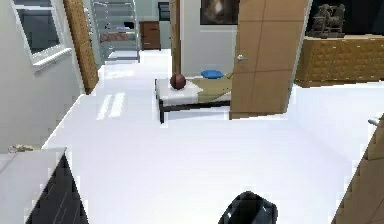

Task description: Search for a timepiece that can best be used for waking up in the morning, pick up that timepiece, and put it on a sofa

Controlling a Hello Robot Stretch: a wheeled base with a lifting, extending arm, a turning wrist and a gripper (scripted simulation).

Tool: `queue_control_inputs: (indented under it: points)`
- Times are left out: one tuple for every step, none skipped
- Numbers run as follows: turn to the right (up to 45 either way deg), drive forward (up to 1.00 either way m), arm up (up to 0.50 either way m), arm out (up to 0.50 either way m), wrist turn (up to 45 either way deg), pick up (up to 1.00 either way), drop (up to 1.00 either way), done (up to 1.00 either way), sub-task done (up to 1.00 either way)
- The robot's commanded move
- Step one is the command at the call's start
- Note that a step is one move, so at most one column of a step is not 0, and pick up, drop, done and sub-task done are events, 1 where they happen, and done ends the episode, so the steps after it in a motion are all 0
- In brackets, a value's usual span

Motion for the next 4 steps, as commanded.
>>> queue_control_inputs:
  points:
    - [0.0, 1.0, 0.0, 0.0, 0.0, 0.0, 0.0, 0.0, 0.0]
    - [-6.0, 0.0, 0.0, 0.0, 0.0, 0.0, 0.0, 0.0, 0.0]
    - [0.0, 0.2, 0.0, 0.0, 0.0, 0.0, 0.0, 0.0, 0.0]
    - [-30.0, 0.0, 0.0, 0.0, 0.0, 0.0, 0.0, 0.0, 0.0]
